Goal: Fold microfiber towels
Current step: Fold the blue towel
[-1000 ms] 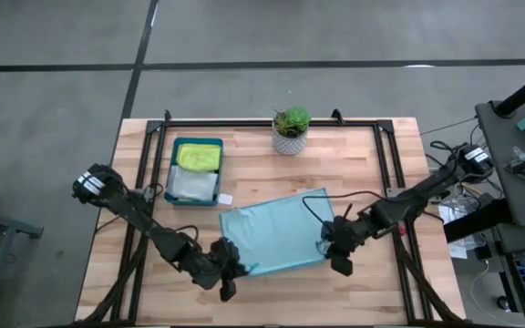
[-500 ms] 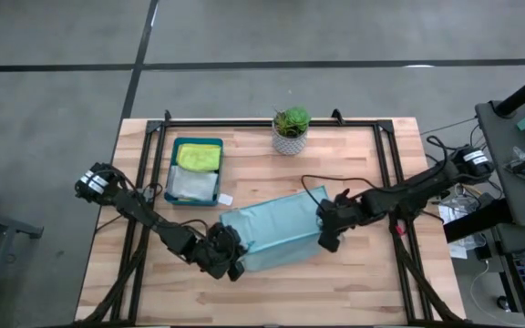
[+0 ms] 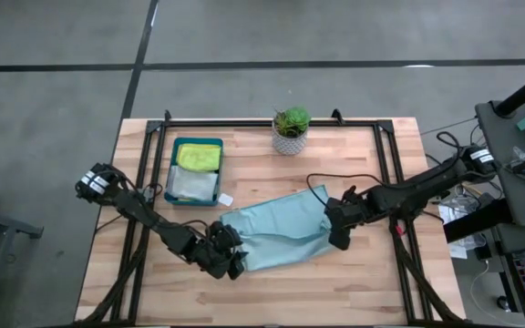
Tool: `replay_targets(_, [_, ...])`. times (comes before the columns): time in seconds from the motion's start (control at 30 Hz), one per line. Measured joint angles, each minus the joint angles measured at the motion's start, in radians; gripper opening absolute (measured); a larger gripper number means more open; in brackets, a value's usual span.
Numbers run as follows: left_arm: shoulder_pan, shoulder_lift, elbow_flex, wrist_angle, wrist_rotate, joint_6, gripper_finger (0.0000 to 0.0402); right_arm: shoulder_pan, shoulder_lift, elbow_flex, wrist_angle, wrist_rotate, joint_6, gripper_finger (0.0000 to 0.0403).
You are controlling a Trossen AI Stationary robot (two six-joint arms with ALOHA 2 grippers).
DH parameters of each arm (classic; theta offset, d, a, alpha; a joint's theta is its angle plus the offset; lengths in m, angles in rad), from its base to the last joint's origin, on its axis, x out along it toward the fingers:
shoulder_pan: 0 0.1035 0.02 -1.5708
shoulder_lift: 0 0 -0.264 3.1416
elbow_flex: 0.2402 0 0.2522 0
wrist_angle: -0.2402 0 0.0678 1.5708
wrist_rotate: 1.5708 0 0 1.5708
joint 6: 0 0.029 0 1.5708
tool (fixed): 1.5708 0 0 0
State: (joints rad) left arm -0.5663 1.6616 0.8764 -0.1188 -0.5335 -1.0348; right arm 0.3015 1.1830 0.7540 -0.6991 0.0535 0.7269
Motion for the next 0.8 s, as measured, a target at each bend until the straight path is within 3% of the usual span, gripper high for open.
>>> replay_targets(0.17, [0.002, 0.016, 0.0, -0.003, -0.061, 0.013, 0.0177, 0.006, -0.017, -0.012, 0.033, 0.006, -0.171, 0.0175])
replay_targets(0.4, [0.003, 0.019, 0.002, 0.004, -0.126, 0.072, 0.0177, -0.001, 0.015, -0.099, 0.218, 0.044, -0.358, 0.0171])
replay_targets(0.57, [0.004, 0.019, 0.015, 0.007, -0.137, 0.154, 0.0177, -0.001, 0.017, -0.134, 0.322, 0.015, -0.541, 0.0171])
replay_targets(0.8, [0.055, 0.019, 0.017, 0.027, -0.154, 0.284, 0.0177, -0.001, 0.017, -0.091, 0.323, 0.018, -0.592, 0.0156])
